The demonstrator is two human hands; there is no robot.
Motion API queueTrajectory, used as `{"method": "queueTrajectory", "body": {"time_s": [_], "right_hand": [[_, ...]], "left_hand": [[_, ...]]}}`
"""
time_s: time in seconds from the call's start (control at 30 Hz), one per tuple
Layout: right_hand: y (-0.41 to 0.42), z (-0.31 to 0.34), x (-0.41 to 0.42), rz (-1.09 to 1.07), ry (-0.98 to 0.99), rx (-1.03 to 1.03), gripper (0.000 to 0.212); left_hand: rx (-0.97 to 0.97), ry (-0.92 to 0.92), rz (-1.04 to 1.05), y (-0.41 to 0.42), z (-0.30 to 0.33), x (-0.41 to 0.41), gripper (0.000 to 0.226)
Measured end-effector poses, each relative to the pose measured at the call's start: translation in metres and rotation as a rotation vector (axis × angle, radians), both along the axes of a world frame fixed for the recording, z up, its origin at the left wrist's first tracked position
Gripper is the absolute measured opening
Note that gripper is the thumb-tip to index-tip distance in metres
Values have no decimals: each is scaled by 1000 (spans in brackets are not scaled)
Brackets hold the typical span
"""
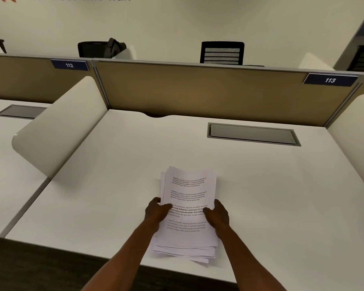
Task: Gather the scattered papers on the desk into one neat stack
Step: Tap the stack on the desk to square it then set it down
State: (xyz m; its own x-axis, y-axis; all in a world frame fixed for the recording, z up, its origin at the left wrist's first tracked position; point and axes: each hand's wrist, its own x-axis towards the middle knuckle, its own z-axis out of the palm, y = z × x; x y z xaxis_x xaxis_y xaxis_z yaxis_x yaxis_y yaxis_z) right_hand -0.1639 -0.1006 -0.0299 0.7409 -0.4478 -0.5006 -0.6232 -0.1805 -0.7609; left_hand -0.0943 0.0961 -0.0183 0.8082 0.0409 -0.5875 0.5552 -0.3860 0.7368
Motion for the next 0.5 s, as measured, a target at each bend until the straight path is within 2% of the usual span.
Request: {"method": "queueTrajectory", "body": {"time_s": [0.07, 0.23, 0.5], "right_hand": [[2, 2, -5, 5, -54, 8, 48], [-4, 3, -9, -9, -104, 151, 53], [-35, 12, -12, -79, -260, 312, 57]], "left_hand": [[-8, 19, -48, -3, -2, -1, 52], [-26, 12, -106, -8, 1, -6, 47], [-160, -157, -111, -9, 3, -4, 51]]}}
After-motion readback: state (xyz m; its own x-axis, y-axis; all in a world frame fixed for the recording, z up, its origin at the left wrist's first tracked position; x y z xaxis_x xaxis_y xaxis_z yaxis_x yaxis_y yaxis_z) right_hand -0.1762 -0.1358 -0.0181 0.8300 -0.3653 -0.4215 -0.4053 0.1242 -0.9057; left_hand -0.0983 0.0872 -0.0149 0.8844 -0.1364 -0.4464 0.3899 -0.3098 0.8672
